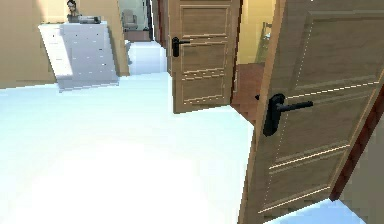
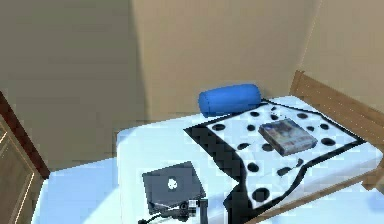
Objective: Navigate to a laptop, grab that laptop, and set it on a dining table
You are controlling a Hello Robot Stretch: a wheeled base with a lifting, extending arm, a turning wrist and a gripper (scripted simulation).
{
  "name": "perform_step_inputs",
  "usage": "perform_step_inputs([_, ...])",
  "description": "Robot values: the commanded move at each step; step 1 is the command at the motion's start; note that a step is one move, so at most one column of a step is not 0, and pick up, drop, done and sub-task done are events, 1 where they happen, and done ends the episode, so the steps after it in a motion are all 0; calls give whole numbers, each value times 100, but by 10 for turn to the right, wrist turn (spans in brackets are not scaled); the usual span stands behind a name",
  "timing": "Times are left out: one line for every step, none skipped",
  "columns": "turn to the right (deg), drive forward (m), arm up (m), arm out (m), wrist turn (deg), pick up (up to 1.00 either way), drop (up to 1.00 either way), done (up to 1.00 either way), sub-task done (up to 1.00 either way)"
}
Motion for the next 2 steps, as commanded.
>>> perform_step_inputs([0,0,0,0,0,100,0,0,0])
perform_step_inputs([0,0,10,0,0,0,0,0,0])
